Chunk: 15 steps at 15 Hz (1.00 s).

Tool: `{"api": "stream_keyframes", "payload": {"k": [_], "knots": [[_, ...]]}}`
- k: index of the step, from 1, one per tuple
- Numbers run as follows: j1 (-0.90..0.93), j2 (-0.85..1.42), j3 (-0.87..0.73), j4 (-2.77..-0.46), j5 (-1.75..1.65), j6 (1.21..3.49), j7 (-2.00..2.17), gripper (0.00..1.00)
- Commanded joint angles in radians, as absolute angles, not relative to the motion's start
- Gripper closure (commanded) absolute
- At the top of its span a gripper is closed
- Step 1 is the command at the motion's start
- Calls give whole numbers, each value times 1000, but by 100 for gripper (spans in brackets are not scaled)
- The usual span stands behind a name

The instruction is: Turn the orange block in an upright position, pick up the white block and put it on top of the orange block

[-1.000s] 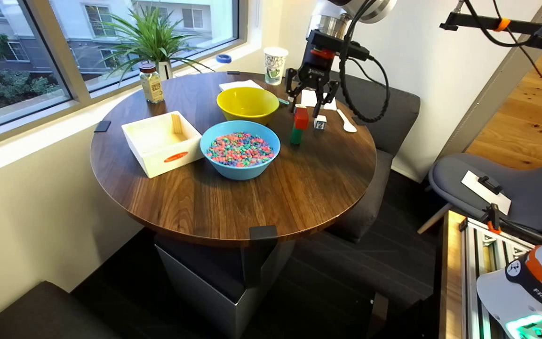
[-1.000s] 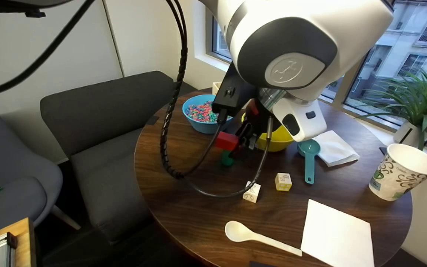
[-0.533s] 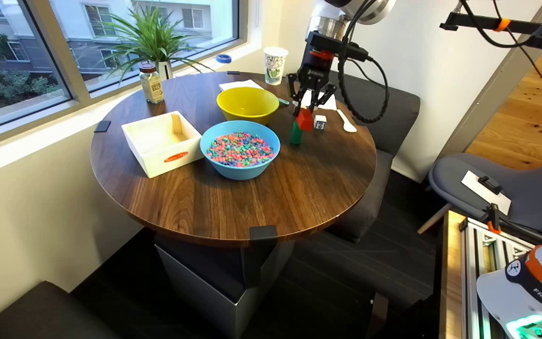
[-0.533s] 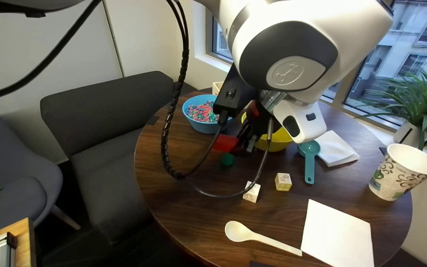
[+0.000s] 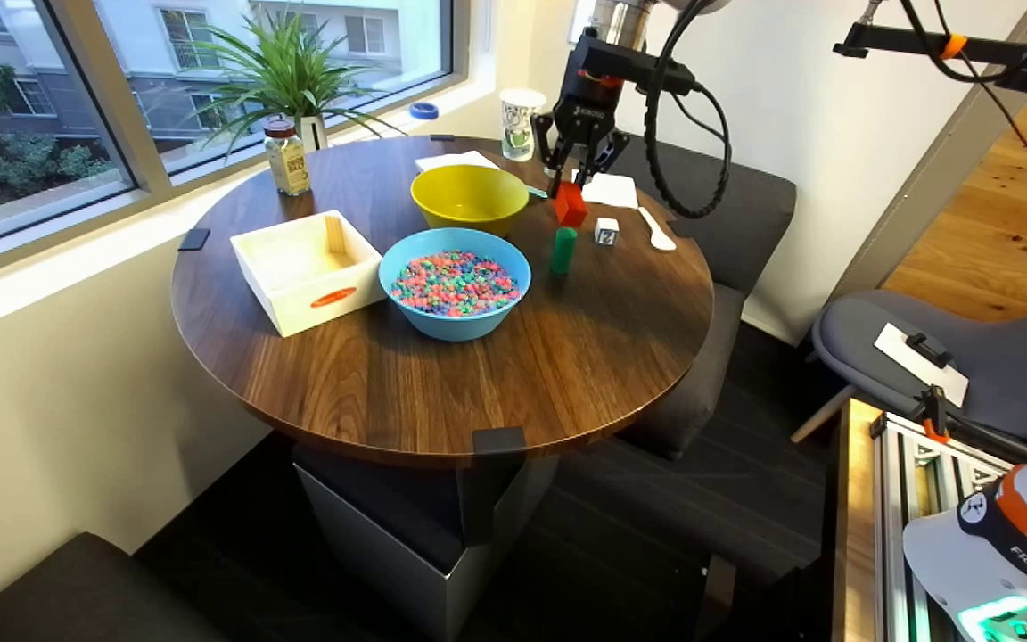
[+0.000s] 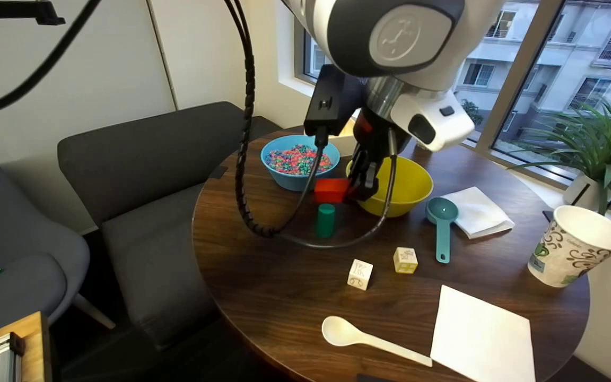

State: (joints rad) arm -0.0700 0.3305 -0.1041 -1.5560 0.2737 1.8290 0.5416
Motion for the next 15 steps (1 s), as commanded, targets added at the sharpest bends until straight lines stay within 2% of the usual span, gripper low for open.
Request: {"api": "stream_keyframes", "payload": {"k": [1,12,13,14,15], "knots": [[-19,264,-99,-1596,176,1907,544,92],[88,118,-66,-1779,-171,2150,779,92],[68,167,-63,-1705,-134,2103,732,92],[70,162,-58,-1711,-138,2108,737,67],[69,163,-58,-1710,-138,2108,737,67]]}}
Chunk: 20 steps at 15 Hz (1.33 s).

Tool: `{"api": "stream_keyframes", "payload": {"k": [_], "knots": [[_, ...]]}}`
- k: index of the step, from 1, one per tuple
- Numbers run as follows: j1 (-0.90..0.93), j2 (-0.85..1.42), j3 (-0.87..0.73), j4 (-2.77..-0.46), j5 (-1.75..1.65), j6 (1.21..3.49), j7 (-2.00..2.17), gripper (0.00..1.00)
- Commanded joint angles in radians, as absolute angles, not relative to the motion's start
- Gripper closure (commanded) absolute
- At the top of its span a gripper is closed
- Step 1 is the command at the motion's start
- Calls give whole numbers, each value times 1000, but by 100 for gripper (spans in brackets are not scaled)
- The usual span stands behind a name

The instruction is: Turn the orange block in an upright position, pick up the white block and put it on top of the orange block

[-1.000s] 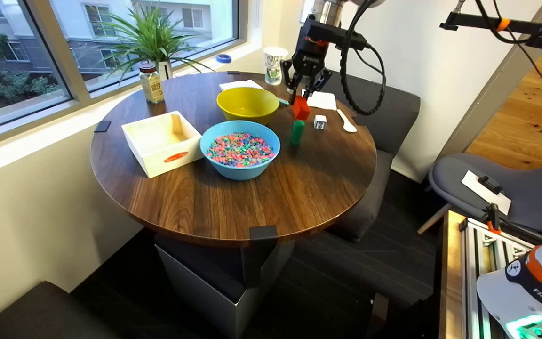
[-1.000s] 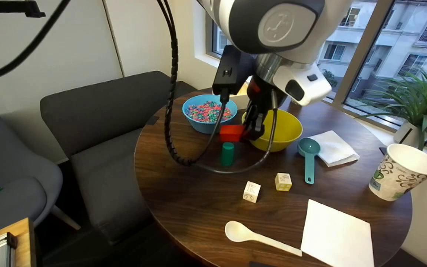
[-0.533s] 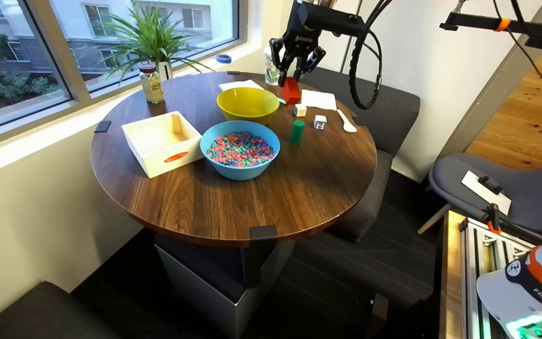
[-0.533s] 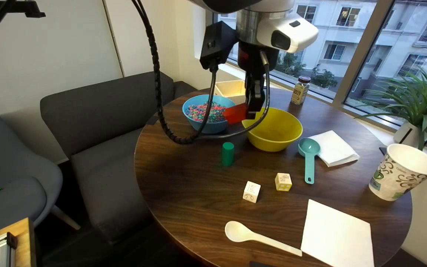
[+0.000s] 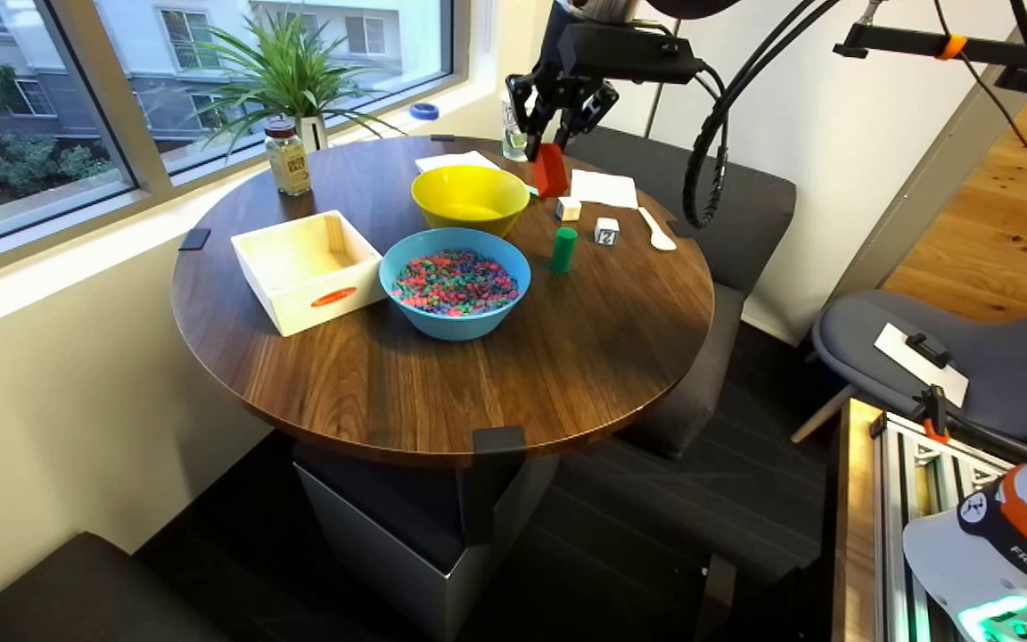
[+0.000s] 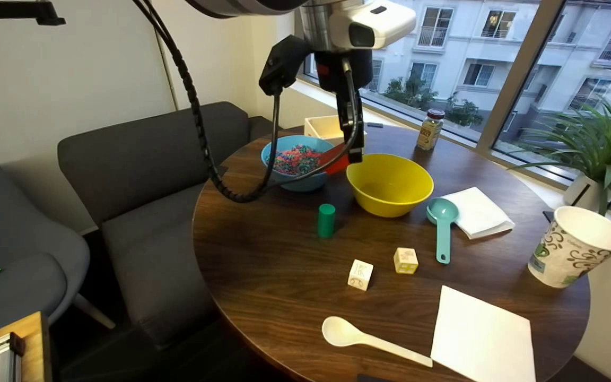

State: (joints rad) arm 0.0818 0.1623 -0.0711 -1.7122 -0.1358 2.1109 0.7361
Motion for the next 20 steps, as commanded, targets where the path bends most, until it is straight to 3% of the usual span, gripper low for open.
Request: {"api": "stream_keyframes", "payload": {"k": [1,4,5,14,20], "knots": [[68,163,-58,-1708,-138,2108,737,67],[63,165,-59,-1706,-138,2108,735,67],[75,159,-58,-1715,-170,2098,758,92],[184,130,7,-1740,-510,1959,1107,92],[209,99,49,-1812,-679,1987,1294,92]]}}
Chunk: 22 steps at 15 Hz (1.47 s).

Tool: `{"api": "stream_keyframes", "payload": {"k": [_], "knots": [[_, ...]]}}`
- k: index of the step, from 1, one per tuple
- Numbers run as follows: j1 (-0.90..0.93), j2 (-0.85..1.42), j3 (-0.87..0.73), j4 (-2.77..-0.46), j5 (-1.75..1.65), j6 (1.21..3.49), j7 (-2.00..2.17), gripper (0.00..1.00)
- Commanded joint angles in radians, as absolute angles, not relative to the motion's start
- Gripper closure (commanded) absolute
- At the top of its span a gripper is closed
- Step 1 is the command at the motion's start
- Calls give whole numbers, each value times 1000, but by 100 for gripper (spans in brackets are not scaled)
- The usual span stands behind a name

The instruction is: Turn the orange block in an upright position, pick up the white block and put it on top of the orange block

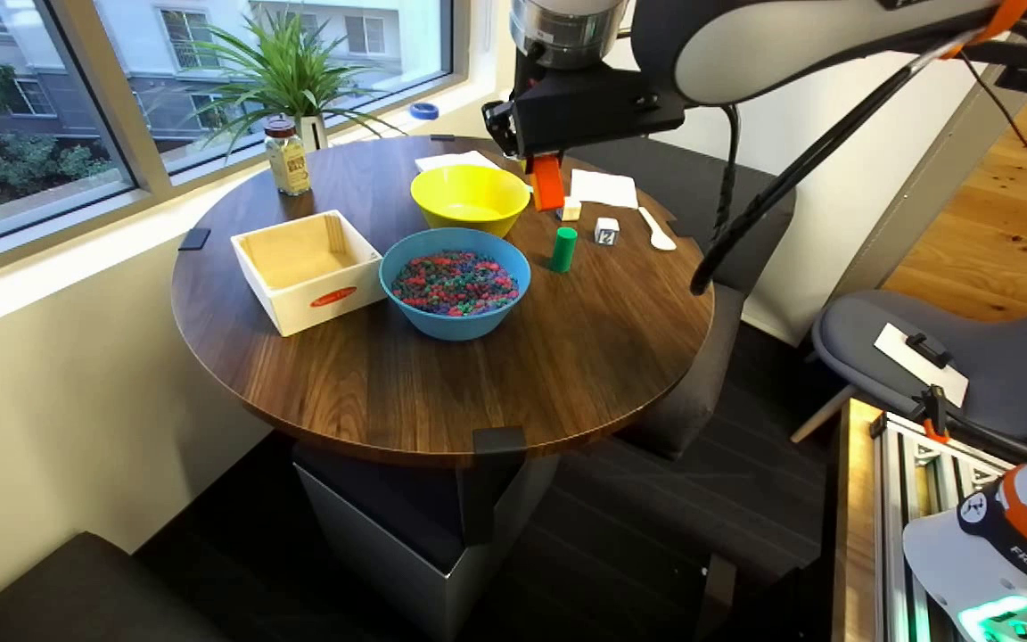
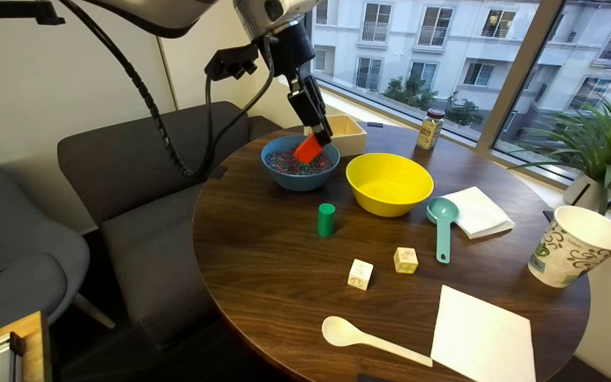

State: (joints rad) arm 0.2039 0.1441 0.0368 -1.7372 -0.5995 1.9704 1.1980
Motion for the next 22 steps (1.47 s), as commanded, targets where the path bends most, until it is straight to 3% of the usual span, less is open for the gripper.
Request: {"api": "stream_keyframes", "payload": {"k": [1,22], "knots": [[207,93,54,-1831,-701,1990,1328,92],[175,75,86,-2020,-1105,1989,1754,92]]}}
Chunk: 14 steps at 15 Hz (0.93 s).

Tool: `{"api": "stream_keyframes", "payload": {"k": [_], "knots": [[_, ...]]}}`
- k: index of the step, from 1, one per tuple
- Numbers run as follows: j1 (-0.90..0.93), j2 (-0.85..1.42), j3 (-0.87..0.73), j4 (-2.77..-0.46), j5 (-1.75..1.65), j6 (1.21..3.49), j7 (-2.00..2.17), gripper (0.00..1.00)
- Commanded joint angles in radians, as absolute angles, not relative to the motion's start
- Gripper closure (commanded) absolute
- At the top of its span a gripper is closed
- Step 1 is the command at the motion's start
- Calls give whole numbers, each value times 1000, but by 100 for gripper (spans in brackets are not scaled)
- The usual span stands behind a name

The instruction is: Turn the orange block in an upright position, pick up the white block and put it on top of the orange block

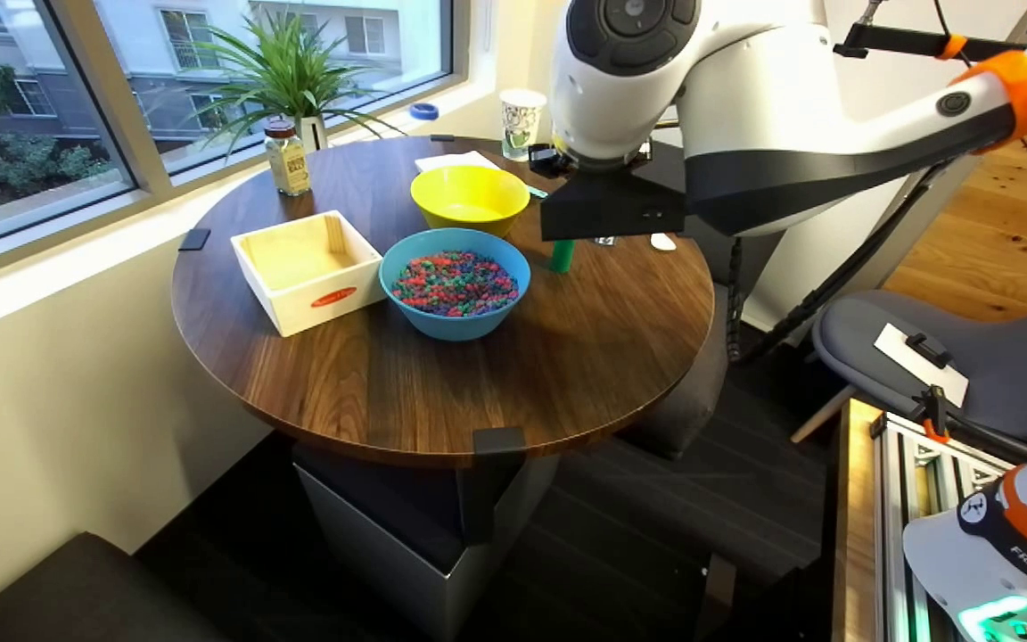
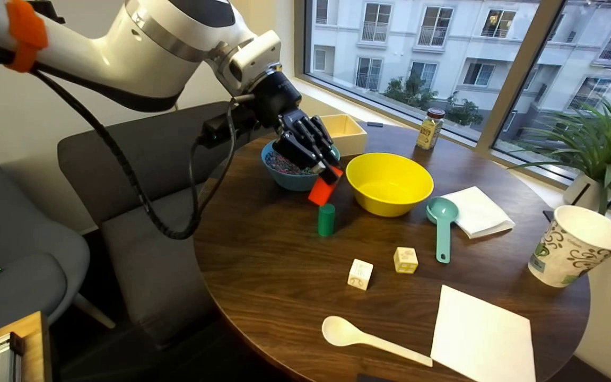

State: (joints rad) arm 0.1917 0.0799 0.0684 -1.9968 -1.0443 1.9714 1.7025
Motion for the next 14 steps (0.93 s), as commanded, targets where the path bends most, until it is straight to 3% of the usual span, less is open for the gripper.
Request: {"api": "stream_keyframes", "payload": {"k": [1,14], "knots": [[176,81,87,-2017,-1118,1990,1762,92],[176,120,102,-2023,-1156,1992,1799,92]]}}
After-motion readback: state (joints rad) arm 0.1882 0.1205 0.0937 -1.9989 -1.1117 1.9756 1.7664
